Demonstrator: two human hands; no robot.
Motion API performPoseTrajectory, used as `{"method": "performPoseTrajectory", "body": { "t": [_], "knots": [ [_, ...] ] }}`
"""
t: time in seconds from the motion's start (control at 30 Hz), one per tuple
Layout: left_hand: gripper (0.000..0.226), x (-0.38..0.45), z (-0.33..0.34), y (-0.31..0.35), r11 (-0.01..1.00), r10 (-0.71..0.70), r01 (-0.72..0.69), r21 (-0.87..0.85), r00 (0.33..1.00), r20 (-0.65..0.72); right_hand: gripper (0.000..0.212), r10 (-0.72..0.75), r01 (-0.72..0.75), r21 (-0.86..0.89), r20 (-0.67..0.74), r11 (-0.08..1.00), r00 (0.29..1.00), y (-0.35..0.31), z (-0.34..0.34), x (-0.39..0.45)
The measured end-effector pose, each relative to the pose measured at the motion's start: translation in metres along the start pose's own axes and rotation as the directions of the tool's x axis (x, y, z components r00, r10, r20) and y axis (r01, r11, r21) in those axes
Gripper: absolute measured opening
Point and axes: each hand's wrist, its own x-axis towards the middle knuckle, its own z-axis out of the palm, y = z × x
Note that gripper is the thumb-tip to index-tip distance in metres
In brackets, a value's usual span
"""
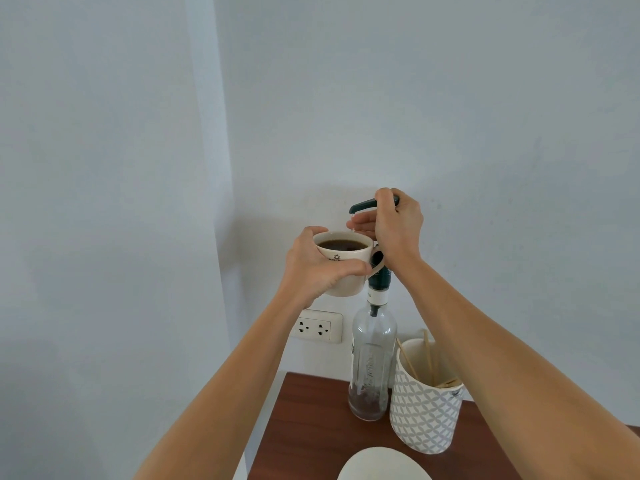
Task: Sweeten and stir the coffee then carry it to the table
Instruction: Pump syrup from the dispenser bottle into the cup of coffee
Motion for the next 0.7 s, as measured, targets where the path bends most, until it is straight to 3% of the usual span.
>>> {"method": "performPoseTrajectory", "body": {
  "t": [0.7],
  "knots": [
    [0.093, 0.0023, 0.0012, -0.0046, 1.000, 0.001, -0.001, -0.003, 1.000, -0.001, 0.023, -0.014, 0.014, -0.041, 0.001, 0.999, 1.000, 0.0021, -0.0007, -0.0007]
  ]
}}
